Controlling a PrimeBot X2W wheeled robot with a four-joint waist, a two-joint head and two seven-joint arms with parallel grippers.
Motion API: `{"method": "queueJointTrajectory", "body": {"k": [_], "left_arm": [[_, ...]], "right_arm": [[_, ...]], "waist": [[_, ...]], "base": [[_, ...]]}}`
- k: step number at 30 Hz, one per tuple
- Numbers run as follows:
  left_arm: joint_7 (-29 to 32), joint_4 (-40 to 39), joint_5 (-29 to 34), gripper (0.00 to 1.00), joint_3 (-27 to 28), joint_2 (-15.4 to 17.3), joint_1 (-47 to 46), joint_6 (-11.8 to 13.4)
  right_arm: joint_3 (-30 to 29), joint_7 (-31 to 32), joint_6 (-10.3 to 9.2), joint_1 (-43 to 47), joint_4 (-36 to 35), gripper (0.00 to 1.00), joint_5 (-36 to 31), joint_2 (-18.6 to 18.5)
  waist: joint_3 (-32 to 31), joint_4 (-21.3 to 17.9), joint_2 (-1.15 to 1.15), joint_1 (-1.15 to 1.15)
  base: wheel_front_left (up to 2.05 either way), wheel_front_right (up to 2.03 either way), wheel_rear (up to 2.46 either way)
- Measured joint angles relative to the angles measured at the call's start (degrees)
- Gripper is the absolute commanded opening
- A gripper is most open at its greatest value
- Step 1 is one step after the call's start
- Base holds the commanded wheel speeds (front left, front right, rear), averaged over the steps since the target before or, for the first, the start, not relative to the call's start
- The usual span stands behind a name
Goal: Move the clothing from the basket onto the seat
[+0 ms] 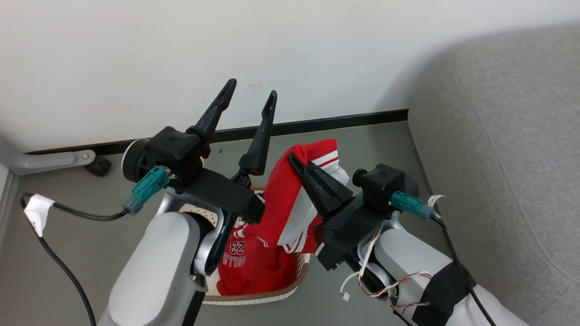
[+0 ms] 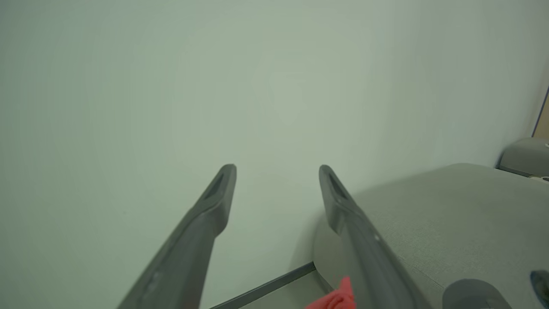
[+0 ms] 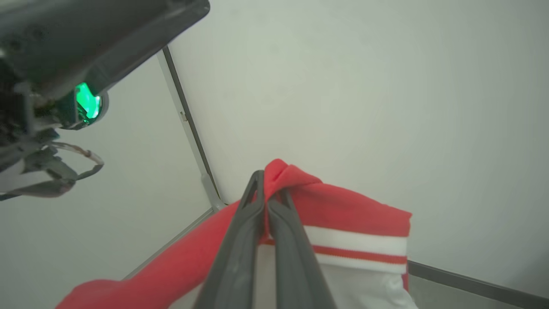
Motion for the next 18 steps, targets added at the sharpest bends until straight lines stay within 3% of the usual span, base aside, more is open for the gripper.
{"method": "queueJointTrajectory", "body": {"k": [18], "left_arm": [[-1.44, 1.36, 0.0, 1.0, 1.02, 2.02, 3.5, 0.51]], "right_arm": [[-0.92, 0.0, 0.0, 0.26, -1.71, 0.0, 0.11, 0.01]], "waist": [[-0.09, -7.09, 0.01, 0.0]], "base": [[0.0, 0.0, 0.0]]}}
